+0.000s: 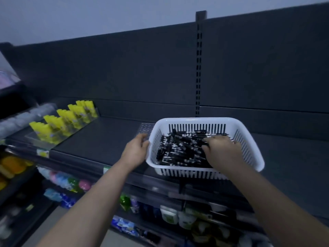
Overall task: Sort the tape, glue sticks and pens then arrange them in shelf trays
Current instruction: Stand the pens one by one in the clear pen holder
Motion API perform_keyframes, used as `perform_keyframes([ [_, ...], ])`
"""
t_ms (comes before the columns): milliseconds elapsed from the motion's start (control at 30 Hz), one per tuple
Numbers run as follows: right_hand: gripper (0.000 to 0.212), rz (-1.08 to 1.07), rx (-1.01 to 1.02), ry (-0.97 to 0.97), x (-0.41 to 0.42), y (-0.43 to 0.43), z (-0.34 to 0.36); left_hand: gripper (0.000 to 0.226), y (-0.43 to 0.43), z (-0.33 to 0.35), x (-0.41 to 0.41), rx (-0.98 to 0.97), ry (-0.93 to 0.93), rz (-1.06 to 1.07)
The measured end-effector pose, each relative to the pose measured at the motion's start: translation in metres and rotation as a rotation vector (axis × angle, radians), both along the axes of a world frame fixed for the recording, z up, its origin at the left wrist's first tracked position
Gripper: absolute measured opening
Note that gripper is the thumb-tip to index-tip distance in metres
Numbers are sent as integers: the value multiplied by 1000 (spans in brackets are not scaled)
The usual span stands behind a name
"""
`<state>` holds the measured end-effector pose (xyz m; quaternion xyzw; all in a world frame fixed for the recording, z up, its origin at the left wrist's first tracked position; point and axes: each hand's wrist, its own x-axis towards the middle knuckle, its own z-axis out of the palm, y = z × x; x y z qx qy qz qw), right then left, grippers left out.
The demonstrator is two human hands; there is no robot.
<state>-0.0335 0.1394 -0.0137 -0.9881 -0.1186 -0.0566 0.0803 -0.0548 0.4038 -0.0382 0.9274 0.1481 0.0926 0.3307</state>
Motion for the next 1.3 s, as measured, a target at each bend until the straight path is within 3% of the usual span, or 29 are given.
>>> perform_keyframes([
  [200, 35, 143, 34, 74, 7, 74, 7, 39, 51, -6, -1, 227, 70, -75],
  [367, 30, 205, 75, -4, 24, 119, 0, 46, 71, -10, 37, 313, 77, -186],
  [533, 17, 154, -26, 27, 55, 153, -7, 55, 87, -14, 81, 450, 262, -398],
  [733, 30, 146, -9, 151, 70, 188, -6, 56, 120, -12, 99, 494, 366, -486],
  [1000, 25, 130, 5, 224, 89, 256, -5, 59, 182, -6, 108, 503, 337, -552],
  [1133, 17, 70, 24, 197, 91, 289, -5, 59, 219, -8, 111, 512, 336, -575],
  [1300, 25, -74, 16, 251, 89, 320, 1, 59, 246, -6, 116, 566, 347, -665],
])
